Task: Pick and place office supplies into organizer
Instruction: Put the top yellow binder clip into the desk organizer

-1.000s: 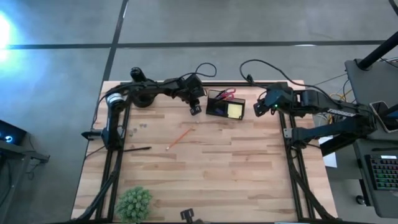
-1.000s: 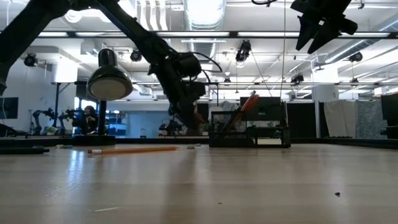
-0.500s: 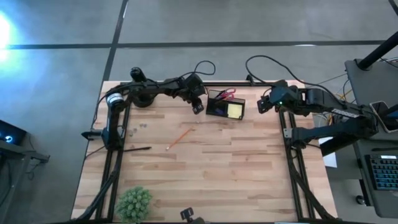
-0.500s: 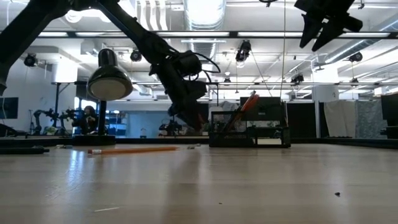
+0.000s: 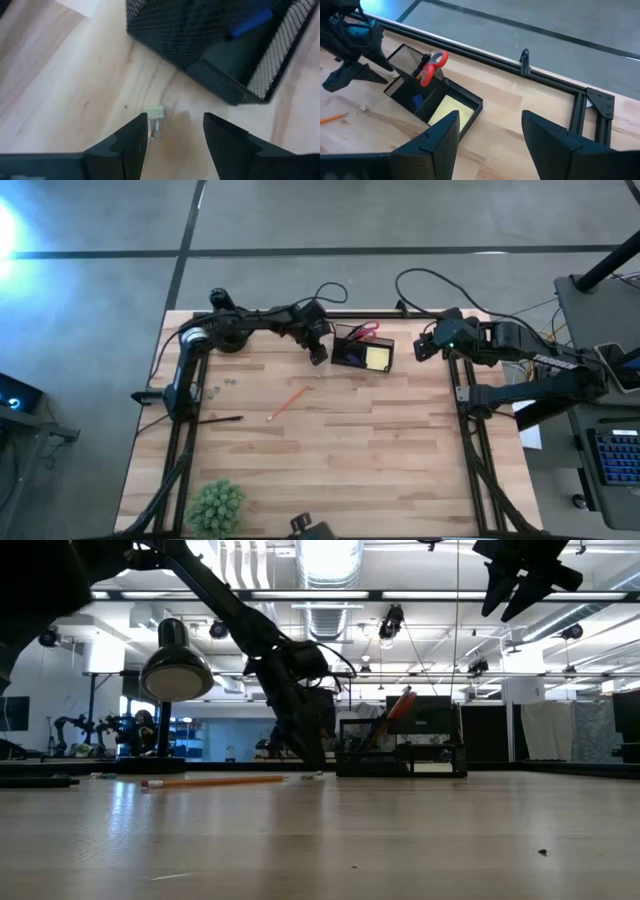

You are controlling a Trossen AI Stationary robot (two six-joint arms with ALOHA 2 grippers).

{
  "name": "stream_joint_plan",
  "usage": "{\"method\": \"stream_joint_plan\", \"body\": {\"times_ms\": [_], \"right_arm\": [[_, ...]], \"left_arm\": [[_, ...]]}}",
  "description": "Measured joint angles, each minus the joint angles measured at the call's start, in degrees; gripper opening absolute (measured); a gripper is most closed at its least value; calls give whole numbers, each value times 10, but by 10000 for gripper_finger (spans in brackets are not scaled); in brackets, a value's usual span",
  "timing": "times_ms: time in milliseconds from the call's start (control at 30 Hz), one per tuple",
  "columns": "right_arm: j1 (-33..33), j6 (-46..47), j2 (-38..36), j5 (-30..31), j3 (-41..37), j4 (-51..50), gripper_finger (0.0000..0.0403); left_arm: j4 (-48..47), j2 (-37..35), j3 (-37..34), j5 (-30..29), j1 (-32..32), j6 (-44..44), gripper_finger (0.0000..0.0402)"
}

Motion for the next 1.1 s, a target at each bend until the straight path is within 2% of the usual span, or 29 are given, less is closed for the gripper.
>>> {"method": "stream_joint_plan", "body": {"times_ms": [300, 1100], "right_arm": [[0, 1, 0, 0, 0, 0, 206], [0, -28, 0, 1, -1, -5, 206]], "left_arm": [[-47, 31, 41, 0, 2, 0, 177], [-51, 22, 49, -35, 11, 5, 177]]}}
